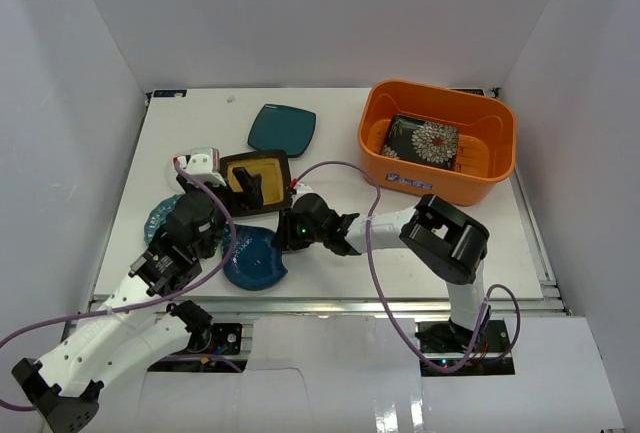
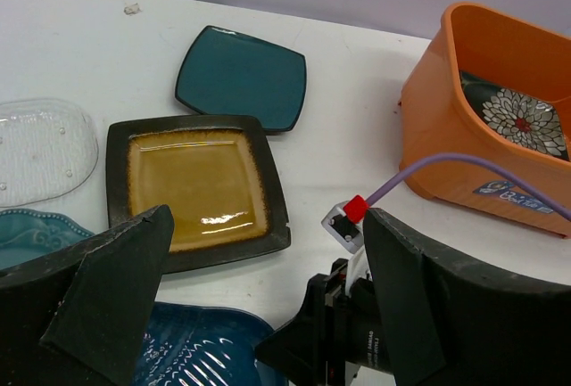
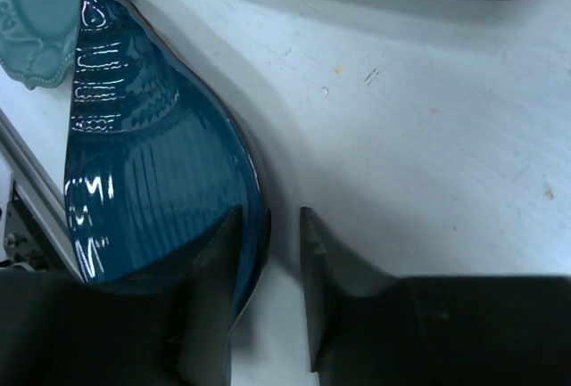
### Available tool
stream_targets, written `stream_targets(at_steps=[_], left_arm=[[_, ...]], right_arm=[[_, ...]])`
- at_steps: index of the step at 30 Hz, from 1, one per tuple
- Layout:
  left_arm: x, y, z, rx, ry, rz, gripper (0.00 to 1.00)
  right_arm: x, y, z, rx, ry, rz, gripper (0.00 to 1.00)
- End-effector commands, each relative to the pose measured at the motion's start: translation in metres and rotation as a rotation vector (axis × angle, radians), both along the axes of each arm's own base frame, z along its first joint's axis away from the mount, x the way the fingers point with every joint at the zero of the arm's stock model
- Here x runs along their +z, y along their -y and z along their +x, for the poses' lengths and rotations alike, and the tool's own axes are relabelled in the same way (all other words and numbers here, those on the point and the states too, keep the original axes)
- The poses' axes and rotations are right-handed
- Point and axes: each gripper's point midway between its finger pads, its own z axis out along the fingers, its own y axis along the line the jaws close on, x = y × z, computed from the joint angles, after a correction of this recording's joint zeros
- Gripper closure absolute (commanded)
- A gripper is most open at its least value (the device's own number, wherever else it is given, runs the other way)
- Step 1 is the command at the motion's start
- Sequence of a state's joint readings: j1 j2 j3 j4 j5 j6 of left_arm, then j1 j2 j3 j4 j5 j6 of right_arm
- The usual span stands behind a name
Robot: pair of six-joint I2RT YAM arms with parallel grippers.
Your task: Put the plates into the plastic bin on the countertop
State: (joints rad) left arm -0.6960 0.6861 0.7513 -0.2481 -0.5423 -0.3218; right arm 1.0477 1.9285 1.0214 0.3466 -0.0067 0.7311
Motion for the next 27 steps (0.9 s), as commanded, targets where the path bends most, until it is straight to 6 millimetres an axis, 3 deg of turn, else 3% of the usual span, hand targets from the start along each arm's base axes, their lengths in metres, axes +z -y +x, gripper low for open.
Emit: stream_targets(at_steps=[1,2,5,7,8,9,11,12,14,15,17,18,20,21,22,23,25,26,27], left_arm=[[0.003,0.004,-0.002,-0.028,0.019,-0.008,0.02],[0.004,0.004,-0.002,-0.03,0.02,-0.008,0.02],[0.004,0.006,-0.002,-0.04,0.021,-0.01,0.02],[0.006,0.006,-0.003,-0.044,0.025,-0.014,0.02],[0.006,0.007,-0.004,-0.048,0.024,-0.017,0.02],[0.006,0.008,-0.004,-0.054,0.026,-0.02,0.02],[0.009,0.012,-0.006,-0.078,0.028,-0.03,0.02],[0.01,0.013,-0.007,-0.088,0.03,-0.035,0.02],[0.015,0.016,-0.009,-0.107,0.035,-0.059,0.02],[0.02,0.021,-0.012,-0.14,0.04,-0.074,0.02],[0.029,0.026,-0.017,-0.171,0.043,-0.112,0.02],[0.036,0.031,-0.02,-0.201,0.046,-0.128,0.02],[0.037,0.037,-0.021,-0.222,0.026,-0.163,0.02],[0.035,0.042,-0.024,-0.25,0.005,-0.172,0.02],[0.033,0.047,-0.025,-0.265,-0.012,-0.185,0.02],[0.024,0.054,-0.025,-0.276,-0.066,-0.216,0.02],[0.008,0.068,-0.031,-0.334,-0.14,-0.251,0.02],[-0.002,0.075,-0.033,-0.343,-0.193,-0.288,0.02],[-0.009,0.08,-0.034,-0.356,-0.222,-0.302,0.02]], right_arm=[[0.013,-0.02,0.009,-0.015,0.014,0.065,0.62],[0.013,-0.021,0.005,0.0,-0.002,0.07,0.75],[0.016,-0.012,-0.001,0.001,-0.006,0.065,0.86],[0.037,-0.001,-0.004,-0.007,0.024,0.081,0.92],[0.029,0.014,-0.011,-0.002,0.017,0.047,0.92],[0.052,0.022,-0.008,-0.024,0.061,0.071,0.92],[0.056,0.046,-0.014,-0.03,0.075,0.025,0.92],[0.089,0.057,-0.009,-0.04,0.14,0.058,0.92],[0.12,0.076,-0.001,-0.07,0.203,0.062,0.92],[0.146,0.105,0.014,-0.138,0.27,0.031,0.92],[0.177,0.137,0.033,-0.216,0.334,0.008,0.92],[0.213,0.166,0.052,-0.285,0.407,0.015,0.92],[0.247,0.201,0.074,-0.38,0.474,0.021,0.92],[0.277,0.232,0.095,-0.466,0.525,0.039,0.92],[0.287,0.249,0.105,-0.494,0.558,0.013,0.92],[0.291,0.282,0.129,-0.586,0.566,-0.027,0.92],[0.311,0.31,0.151,-0.637,0.603,-0.048,0.92],[0.301,0.32,0.167,-0.645,0.577,-0.073,0.92],[0.301,0.348,0.182,-0.712,0.575,-0.1,0.92]])
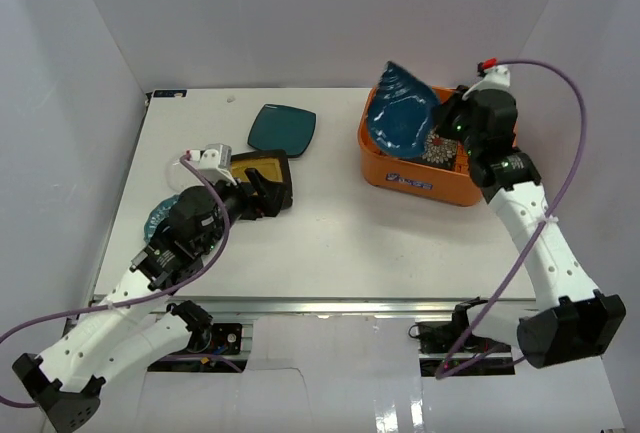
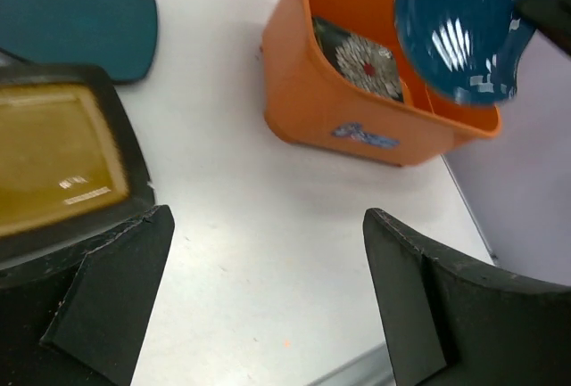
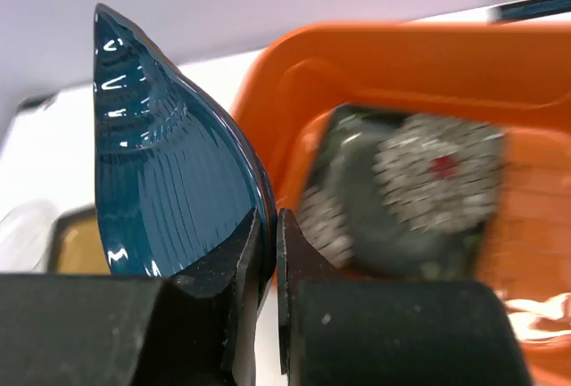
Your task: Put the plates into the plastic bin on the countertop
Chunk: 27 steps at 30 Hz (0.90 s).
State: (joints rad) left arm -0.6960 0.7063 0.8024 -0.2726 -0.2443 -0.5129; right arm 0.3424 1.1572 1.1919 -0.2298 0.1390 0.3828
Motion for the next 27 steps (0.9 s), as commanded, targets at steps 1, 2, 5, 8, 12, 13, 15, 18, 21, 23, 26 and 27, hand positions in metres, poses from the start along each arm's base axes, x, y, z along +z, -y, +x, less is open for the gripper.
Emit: stream_targets(at_steps=[1,2,5,8,12,13,15,18,21,23,26,27], left_arm=[[-0.035,0.029,-0.017,-0.128,-0.183,-0.071,0.02],[-0.042,0.031,-0.018,-0.135,-0.206,-0.072,0.02],[-0.055,0.034,-0.02,-0.15,-0.238,-0.052,0.02],[-0.049,0.032,-0.021,-0.167,-0.199,-0.028,0.02],[-0.052,0.034,-0.021,-0.202,-0.174,0.035,0.02],[-0.055,0.035,-0.02,-0.215,-0.169,0.07,0.02],[-0.059,0.035,-0.02,-0.227,-0.174,0.106,0.02],[-0.057,0.03,-0.017,-0.217,-0.153,0.152,0.02],[-0.055,0.02,-0.013,-0.177,-0.12,0.192,0.02],[-0.059,0.014,-0.013,-0.158,-0.114,0.214,0.02],[-0.07,0.012,-0.013,-0.148,-0.13,0.219,0.02],[-0.073,0.013,-0.013,-0.15,-0.14,0.219,0.02]], right_arm=[[0.015,0.043,0.037,-0.067,0.033,-0.044,0.92],[0.013,0.052,0.044,-0.076,0.027,-0.044,0.92],[-0.019,0.093,0.075,-0.149,-0.056,-0.047,0.92],[-0.046,0.106,0.089,-0.121,-0.121,-0.005,0.92],[-0.081,0.116,0.099,-0.134,-0.196,-0.005,0.92],[-0.089,0.118,0.1,-0.139,-0.214,-0.007,0.92],[-0.115,0.121,0.104,-0.149,-0.269,-0.014,0.92],[-0.146,0.125,0.106,-0.164,-0.341,-0.022,0.9],[-0.161,0.125,0.108,-0.16,-0.375,-0.022,0.79],[-0.159,0.127,0.108,-0.173,-0.376,-0.029,0.6],[-0.139,0.131,0.107,-0.194,-0.366,-0.037,0.4],[-0.131,0.131,0.107,-0.196,-0.358,-0.037,0.33]])
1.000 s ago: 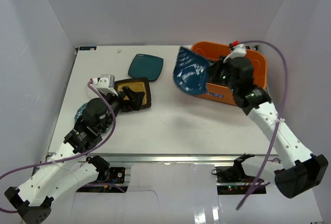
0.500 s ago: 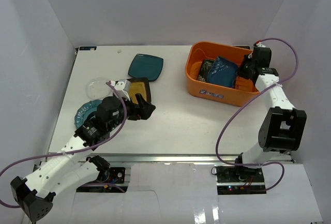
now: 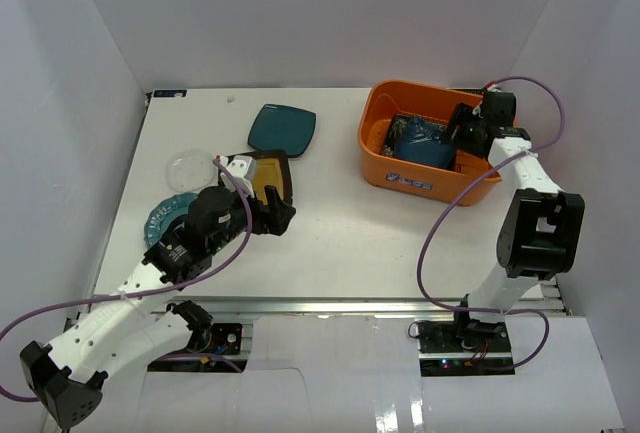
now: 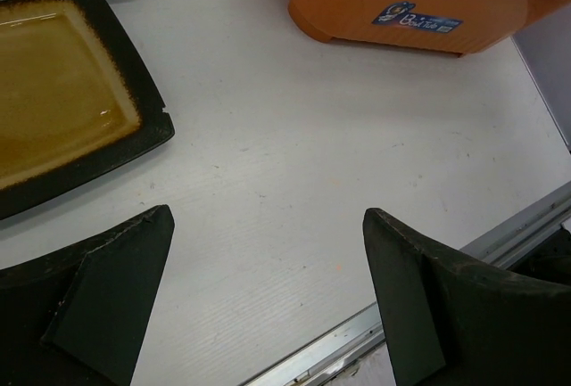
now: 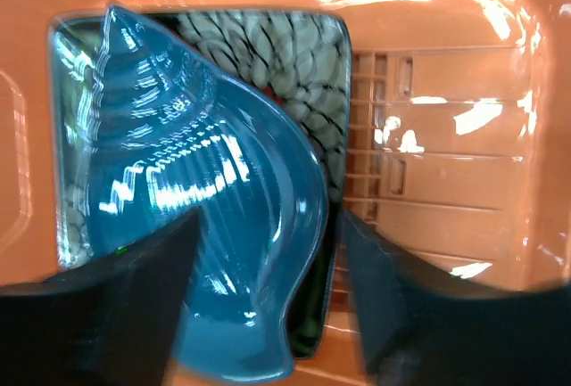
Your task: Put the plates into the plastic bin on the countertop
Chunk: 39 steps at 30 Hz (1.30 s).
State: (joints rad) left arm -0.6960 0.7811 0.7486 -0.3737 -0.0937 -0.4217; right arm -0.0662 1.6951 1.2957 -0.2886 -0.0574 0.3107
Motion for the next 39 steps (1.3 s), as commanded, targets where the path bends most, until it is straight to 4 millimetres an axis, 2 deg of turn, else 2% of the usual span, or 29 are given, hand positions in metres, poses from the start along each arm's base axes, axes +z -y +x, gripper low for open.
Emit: stream_targets(at_steps=[1,4,5,6,7,8,10,11,12,13,14,15,16,17,18,19,20,21,22,24,25,29,30,32,37,39], left_arm=[[-0.002,-0.004,0.0,0.006,0.012,0.02,0.02],[-0.001,0.002,-0.003,-0.018,0.002,-0.001,0.02],[0.002,0.004,-0.004,-0.031,0.003,-0.009,0.02],[0.002,0.006,-0.003,-0.036,0.002,-0.01,0.02],[0.003,0.007,-0.003,-0.042,0.007,-0.014,0.02],[0.002,0.007,-0.002,-0.041,0.006,-0.013,0.02],[0.004,0.006,0.0,-0.023,0.01,-0.021,0.02],[0.004,0.002,0.003,0.003,0.02,-0.019,0.02],[0.01,-0.003,0.003,0.023,0.04,-0.032,0.02],[0.014,-0.008,0.004,0.045,0.057,-0.037,0.02],[0.02,-0.015,0.006,0.087,0.084,-0.041,0.02],[0.021,-0.021,0.007,0.111,0.098,-0.046,0.02],[0.025,-0.025,0.007,0.127,0.113,-0.056,0.02],[0.032,-0.029,0.005,0.142,0.136,-0.078,0.02],[0.03,-0.033,0.005,0.159,0.138,-0.08,0.02],[0.03,-0.034,0.005,0.166,0.138,-0.083,0.02],[0.03,-0.036,0.005,0.169,0.14,-0.082,0.02],[0.029,-0.037,0.006,0.177,0.14,-0.077,0.02],[0.029,-0.038,0.007,0.18,0.14,-0.077,0.02],[0.029,-0.037,0.007,0.177,0.14,-0.074,0.02],[0.03,-0.038,0.007,0.177,0.139,-0.076,0.02],[0.032,-0.038,0.005,0.17,0.147,-0.086,0.02],[0.033,-0.038,0.005,0.168,0.148,-0.088,0.02],[0.032,-0.037,0.004,0.162,0.147,-0.089,0.02],[0.033,-0.035,0.002,0.147,0.149,-0.093,0.02],[0.034,-0.037,0.002,0.151,0.154,-0.094,0.02]], right_arm=[[0.077,-0.002,0.013,0.008,0.175,-0.001,0.25],[0.112,-0.02,0.003,0.047,0.257,0.033,0.14],[0.135,-0.04,-0.006,0.087,0.318,0.056,0.13],[0.143,-0.063,-0.013,0.133,0.343,0.071,0.13],[0.144,-0.101,-0.034,0.205,0.356,0.083,0.14],[0.15,-0.124,-0.041,0.228,0.399,0.114,0.16],[0.149,-0.168,-0.066,0.28,0.444,0.181,0.21],[0.111,-0.212,-0.095,0.372,0.381,0.227,0.23],[0.119,-0.232,-0.098,0.355,0.439,0.313,0.27],[0.104,-0.246,-0.104,0.348,0.421,0.346,0.29],[0.074,-0.271,-0.125,0.39,0.369,0.376,0.31],[0.083,-0.287,-0.127,0.387,0.411,0.461,0.34],[0.059,-0.299,-0.127,0.376,0.363,0.466,0.35],[0.05,-0.318,-0.137,0.396,0.339,0.494,0.35],[0.056,-0.334,-0.138,0.406,0.368,0.557,0.34],[0.03,-0.346,-0.136,0.393,0.32,0.546,0.34],[0.023,-0.361,-0.141,0.404,0.299,0.562,0.33],[0.032,-0.375,-0.139,0.399,0.315,0.622,0.32],[0.009,-0.386,-0.139,0.383,0.275,0.62,0.32],[0.005,-0.399,-0.135,0.367,0.269,0.668,0.32],[-0.01,-0.404,-0.133,0.329,0.253,0.674,0.32],[-0.037,-0.419,-0.127,0.277,0.216,0.705,0.33],[-0.052,-0.421,-0.125,0.262,0.196,0.705,0.33],[-0.055,-0.423,-0.12,0.222,0.205,0.741,0.34],[-0.084,-0.432,-0.109,0.159,0.179,0.766,0.39],[-0.089,-0.441,-0.104,0.151,0.177,0.808,0.44]])
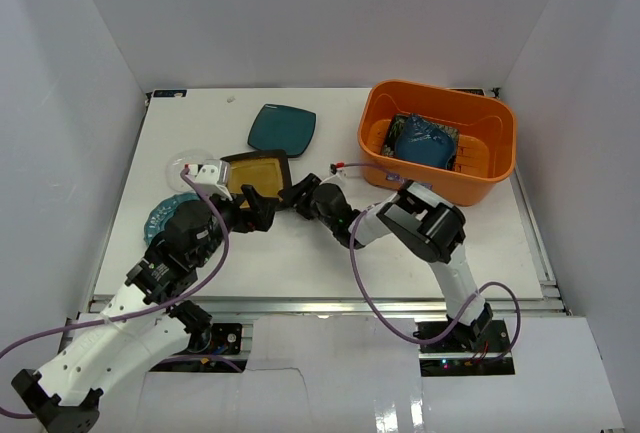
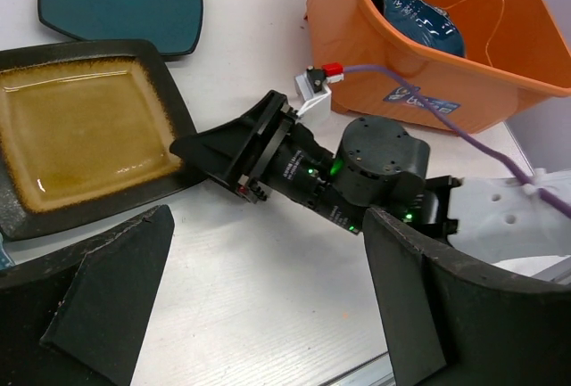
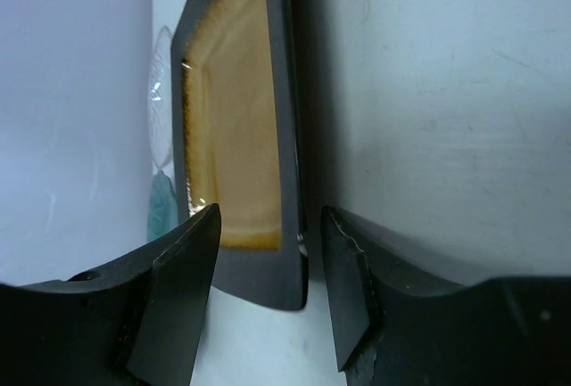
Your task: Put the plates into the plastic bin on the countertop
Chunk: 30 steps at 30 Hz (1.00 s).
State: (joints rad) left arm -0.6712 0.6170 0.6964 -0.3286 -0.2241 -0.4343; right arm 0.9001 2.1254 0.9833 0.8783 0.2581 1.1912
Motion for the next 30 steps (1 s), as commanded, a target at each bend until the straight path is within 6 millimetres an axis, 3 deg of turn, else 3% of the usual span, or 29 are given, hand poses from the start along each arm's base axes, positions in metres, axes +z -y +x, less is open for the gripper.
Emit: stream_targets(at_steps=[1,5,10,13,14,15,17,19,20,22,23,24,27,28,30], left_arm=[[0.004,-0.001,-0.001,-0.003,0.018,-0.012,0.02],[0.004,-0.001,-0.001,-0.005,0.018,-0.008,0.02],[0.004,-0.002,-0.001,-0.002,0.019,-0.007,0.02],[0.004,-0.002,-0.001,-0.004,0.022,-0.007,0.02],[0.005,-0.002,-0.001,-0.004,0.024,-0.007,0.02],[0.005,-0.003,-0.001,0.002,0.026,-0.007,0.02],[0.006,-0.004,-0.001,0.008,0.031,-0.004,0.02],[0.008,-0.008,0.0,0.025,0.041,0.0,0.02],[0.009,-0.01,0.001,0.035,0.046,0.002,0.02],[0.016,-0.016,0.001,0.058,0.065,-0.004,0.02],[0.021,-0.018,-0.001,0.062,0.077,-0.02,0.02],[0.024,-0.019,-0.003,0.062,0.085,-0.027,0.02],[0.048,-0.028,-0.007,0.085,0.14,-0.056,0.02],[0.056,-0.032,-0.007,0.1,0.159,-0.06,0.02],[0.076,-0.037,-0.011,0.111,0.2,-0.081,0.02]], right_arm=[[0.003,-0.014,0.015,-0.062,0.006,0.107,0.45],[-0.009,-0.027,0.02,-0.057,-0.02,0.152,0.52],[-0.004,-0.017,0.01,-0.1,-0.008,0.186,0.84],[0.006,-0.001,-0.004,-0.121,0.018,0.179,0.91],[0.02,0.002,-0.007,-0.123,0.036,0.193,0.92],[0.013,0.011,-0.016,-0.124,0.029,0.168,0.92],[0.043,0.016,-0.027,-0.107,0.088,0.201,0.92],[0.044,0.031,-0.042,-0.09,0.104,0.154,0.92],[0.07,0.035,-0.046,-0.083,0.139,0.178,0.92],[0.088,0.042,-0.057,-0.039,0.175,0.161,0.92],[0.118,0.043,-0.063,-0.001,0.239,0.148,0.92],[0.127,0.047,-0.066,0.018,0.269,0.114,0.92],[0.182,0.056,-0.068,0.052,0.386,-0.002,0.92],[0.209,0.058,-0.066,0.04,0.435,-0.009,0.92],[0.247,0.081,-0.063,-0.007,0.521,-0.075,0.92]])
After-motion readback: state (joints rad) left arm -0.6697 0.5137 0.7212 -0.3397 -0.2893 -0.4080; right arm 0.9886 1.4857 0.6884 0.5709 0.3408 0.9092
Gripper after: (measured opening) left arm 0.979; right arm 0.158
